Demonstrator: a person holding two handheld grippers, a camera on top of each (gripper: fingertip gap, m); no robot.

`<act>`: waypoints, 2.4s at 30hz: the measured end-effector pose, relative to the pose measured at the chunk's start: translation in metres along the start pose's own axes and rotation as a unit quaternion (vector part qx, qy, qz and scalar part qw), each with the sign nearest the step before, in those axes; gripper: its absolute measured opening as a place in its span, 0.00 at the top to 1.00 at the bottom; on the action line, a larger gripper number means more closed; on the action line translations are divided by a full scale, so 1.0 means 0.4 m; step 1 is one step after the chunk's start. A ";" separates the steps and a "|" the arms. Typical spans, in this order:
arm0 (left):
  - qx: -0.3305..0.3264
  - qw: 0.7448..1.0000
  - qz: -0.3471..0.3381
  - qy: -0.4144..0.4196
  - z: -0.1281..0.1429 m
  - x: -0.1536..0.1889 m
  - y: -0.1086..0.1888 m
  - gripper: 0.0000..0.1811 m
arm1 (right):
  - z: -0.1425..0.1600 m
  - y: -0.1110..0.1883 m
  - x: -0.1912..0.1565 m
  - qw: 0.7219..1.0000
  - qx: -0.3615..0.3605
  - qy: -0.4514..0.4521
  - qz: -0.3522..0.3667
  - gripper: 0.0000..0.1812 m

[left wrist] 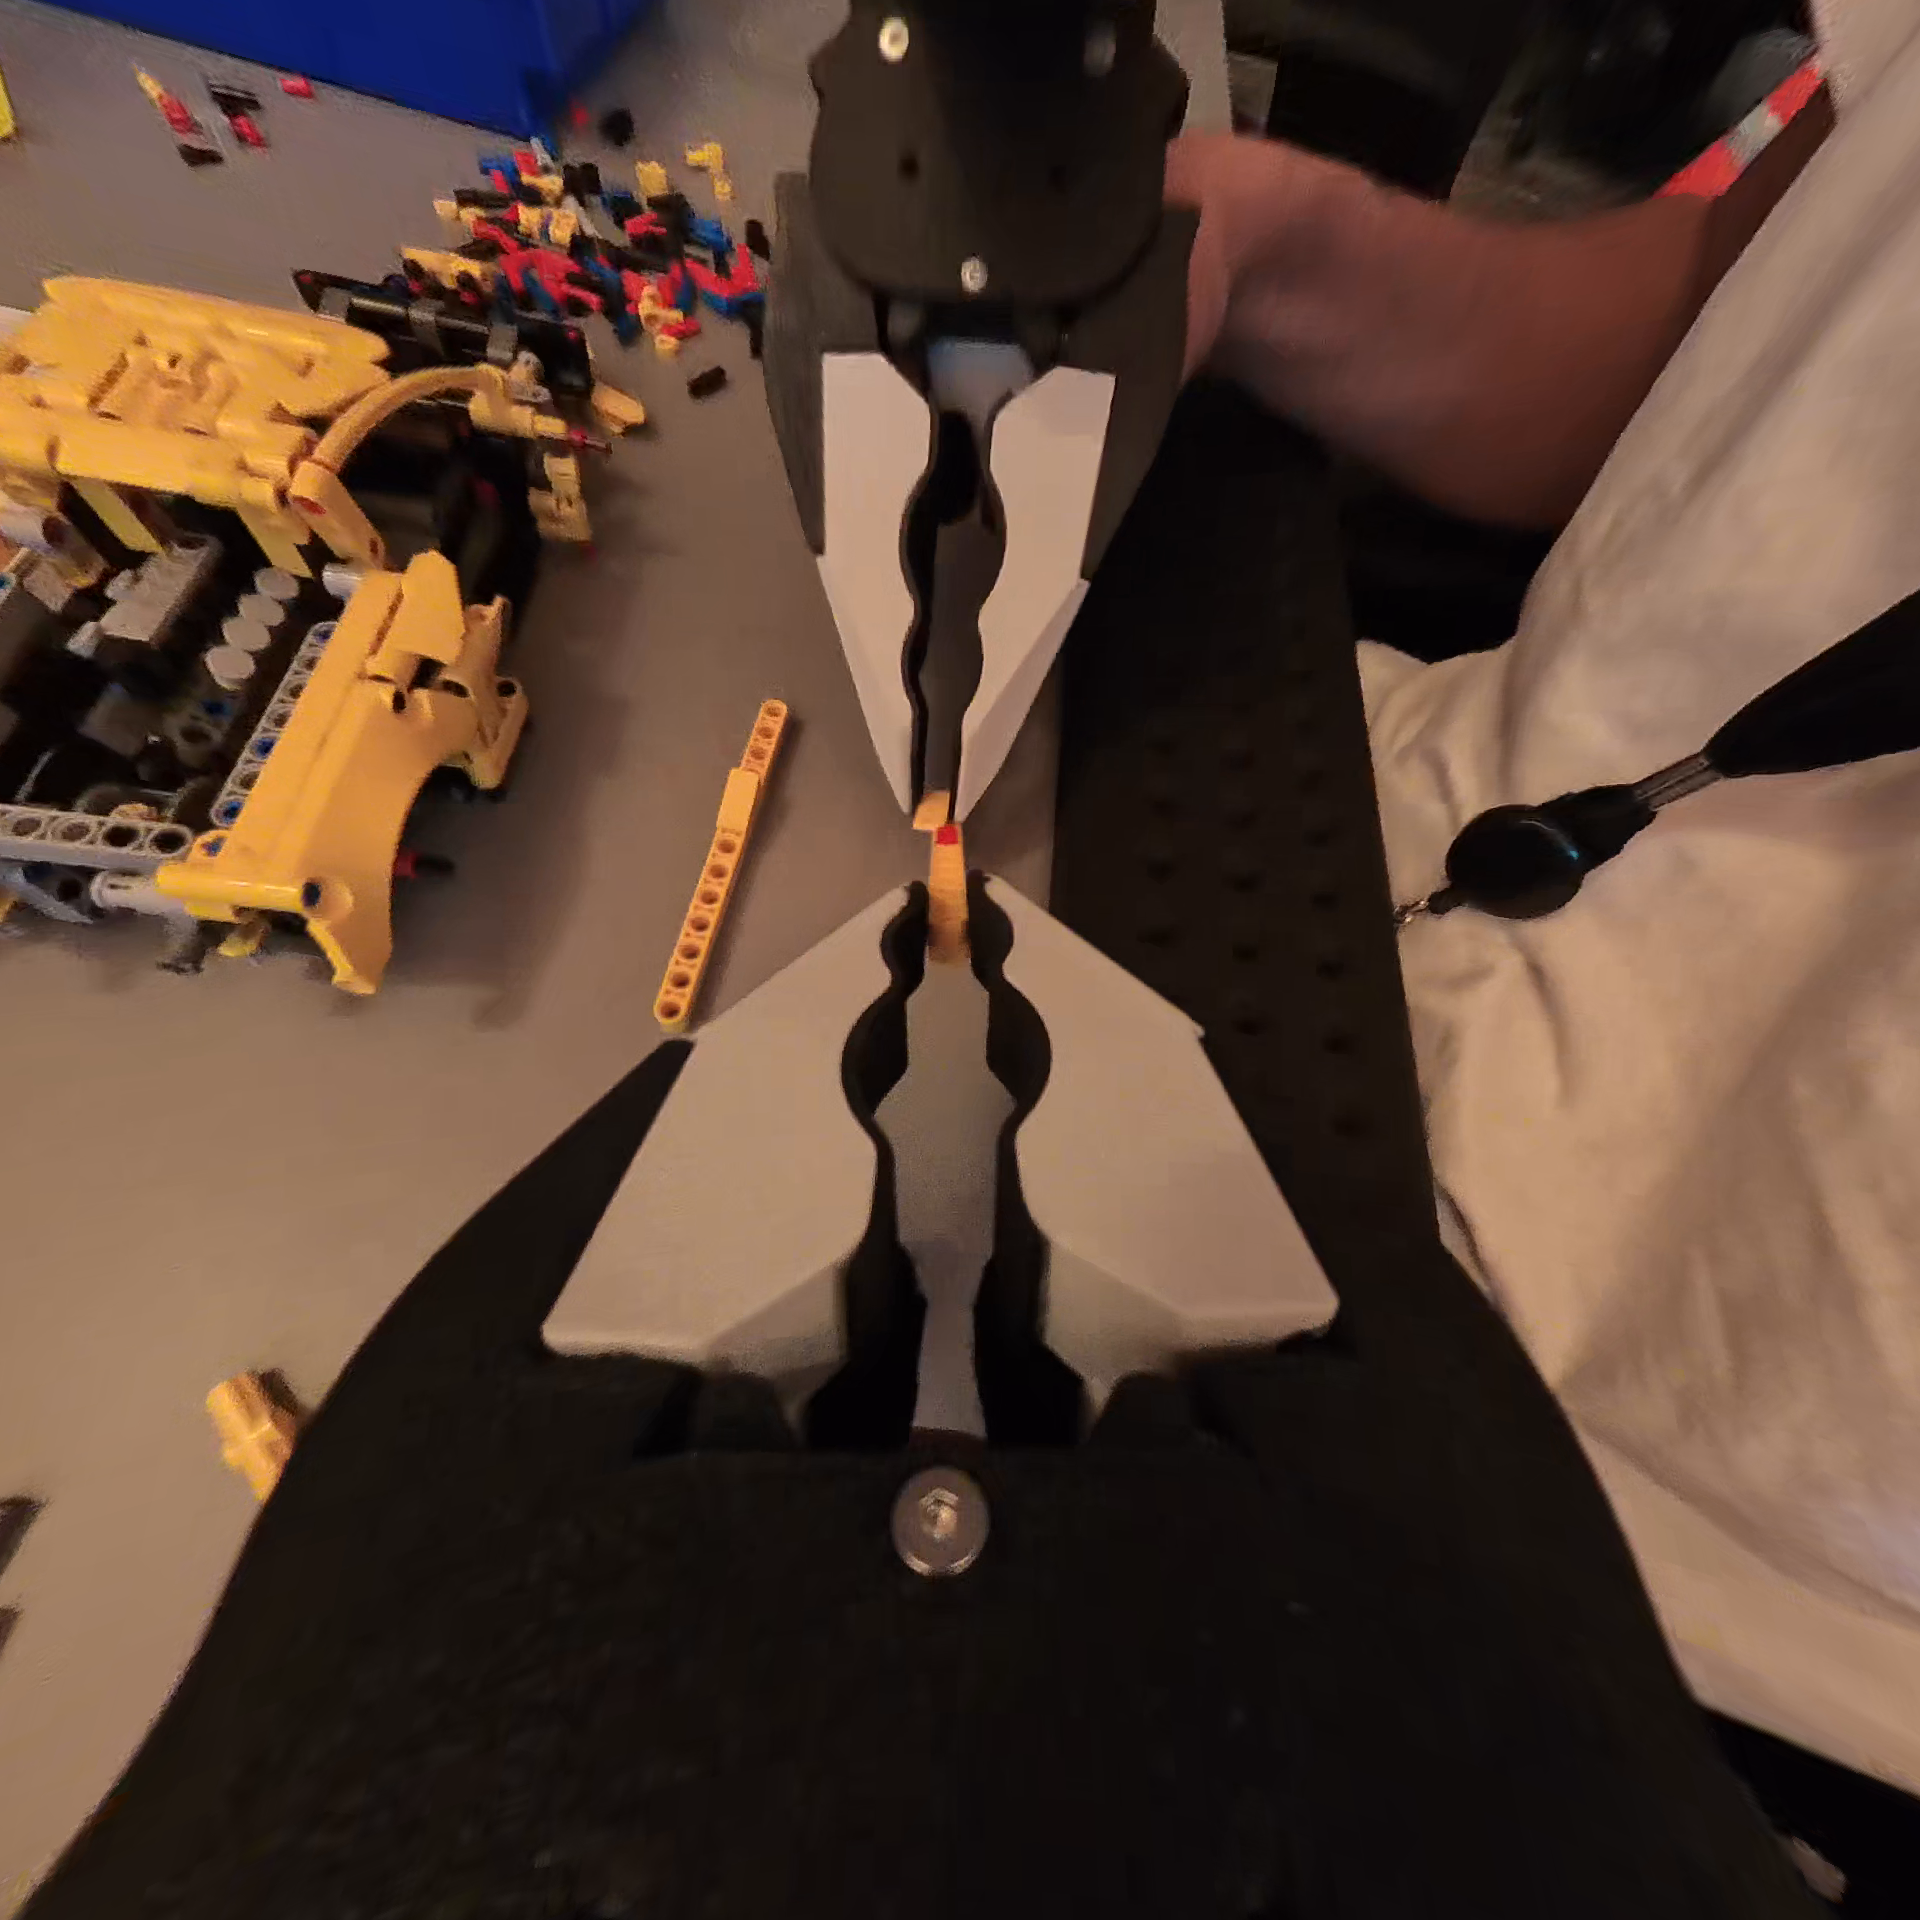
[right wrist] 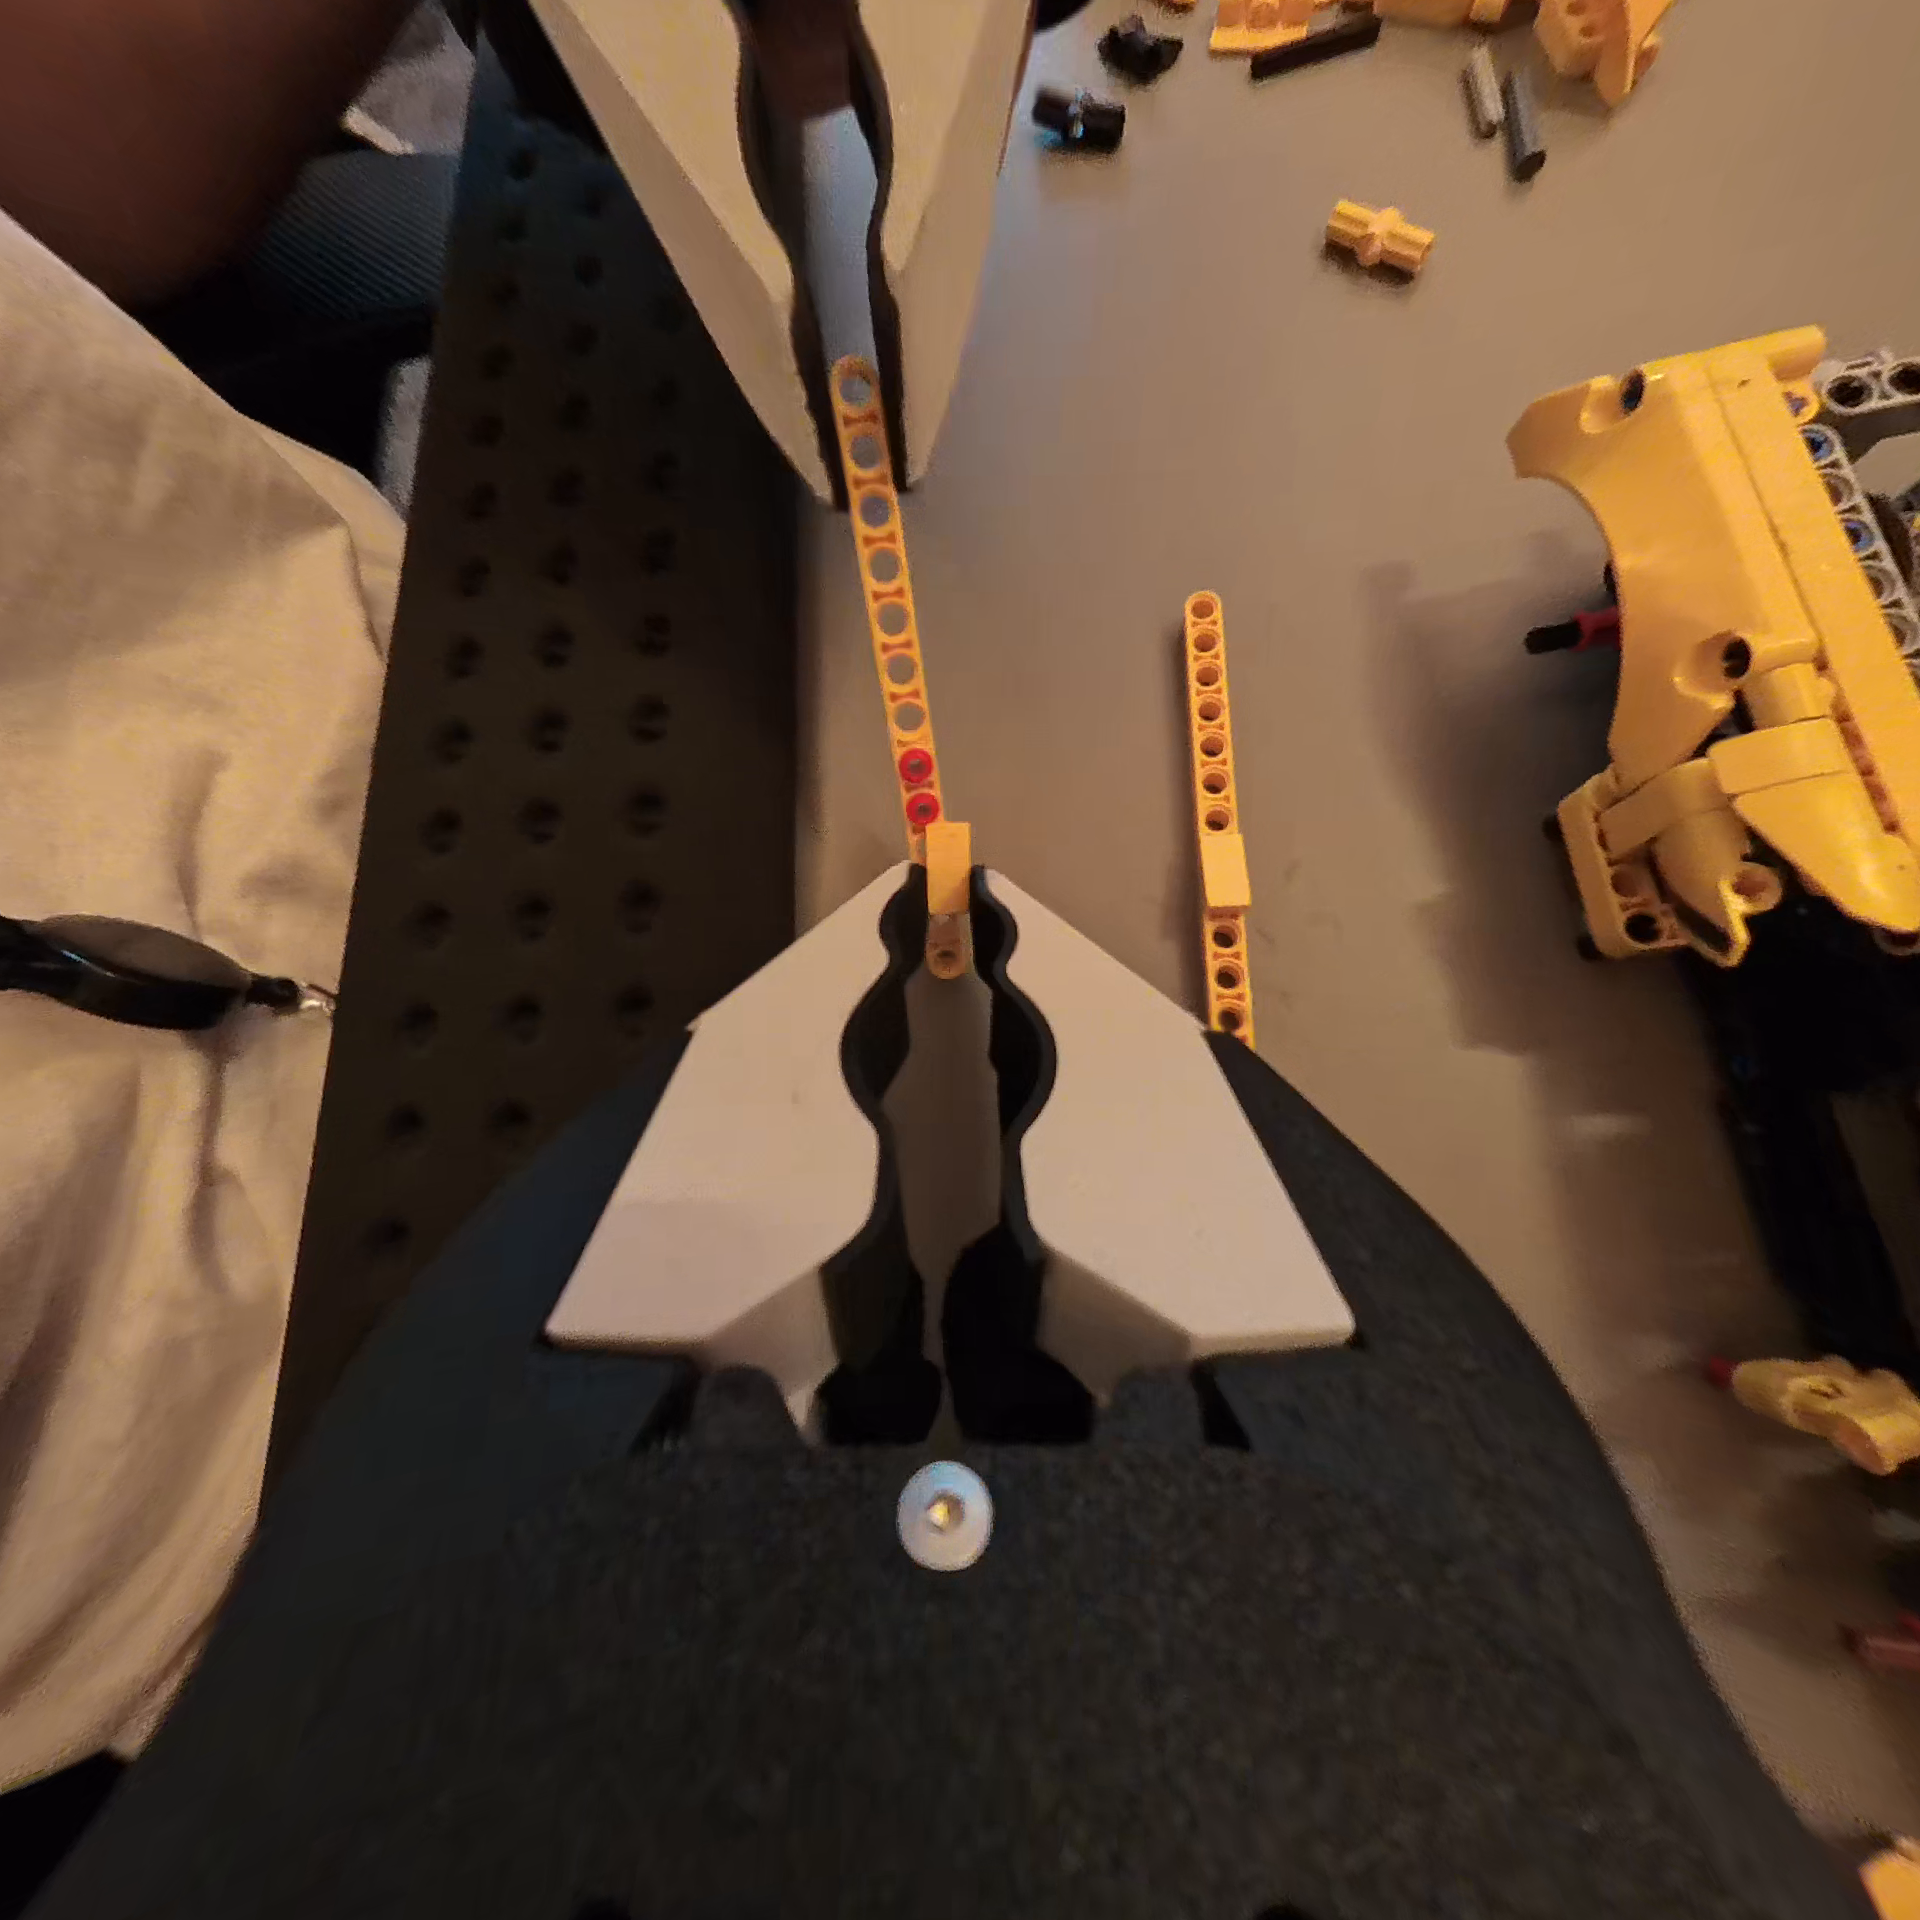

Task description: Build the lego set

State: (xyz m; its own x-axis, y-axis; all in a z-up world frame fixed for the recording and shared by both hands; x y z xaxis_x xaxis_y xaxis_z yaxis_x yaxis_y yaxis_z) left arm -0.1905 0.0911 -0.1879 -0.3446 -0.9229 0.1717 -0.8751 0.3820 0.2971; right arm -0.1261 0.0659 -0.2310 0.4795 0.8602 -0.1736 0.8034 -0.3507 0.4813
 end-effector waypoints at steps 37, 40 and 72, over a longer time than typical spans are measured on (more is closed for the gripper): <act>0.009 1.000 0.021 -0.018 0.058 -0.005 -0.035 0.96 | 0.004 0.019 -0.006 0.981 -0.180 0.065 -0.012 0.97; 0.011 1.000 0.019 -0.016 0.059 -0.007 -0.034 0.96 | 0.001 0.021 0.000 0.980 -0.184 0.072 -0.010 0.96; 0.021 0.998 0.025 0.045 0.068 -0.021 -0.030 0.96 | 0.006 0.005 0.001 0.980 -0.161 0.109 0.049 0.80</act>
State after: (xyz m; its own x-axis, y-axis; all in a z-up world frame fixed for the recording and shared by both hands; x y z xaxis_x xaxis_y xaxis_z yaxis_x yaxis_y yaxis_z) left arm -0.1862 0.0931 -0.2183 -0.3587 -0.8936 0.2697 -0.8716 0.4241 0.2459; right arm -0.1236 0.0646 -0.2322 0.4340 0.8990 0.0577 0.5879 -0.3312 0.7381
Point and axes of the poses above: each gripper's, where its closed fingertips meet, y back along the fingers, z out of its underside, x = y × z across the jaws, the point moved 2 cm from there along y, back along the fingers, and after that the axes turned 14 degrees about x, right-handed, at the moved point
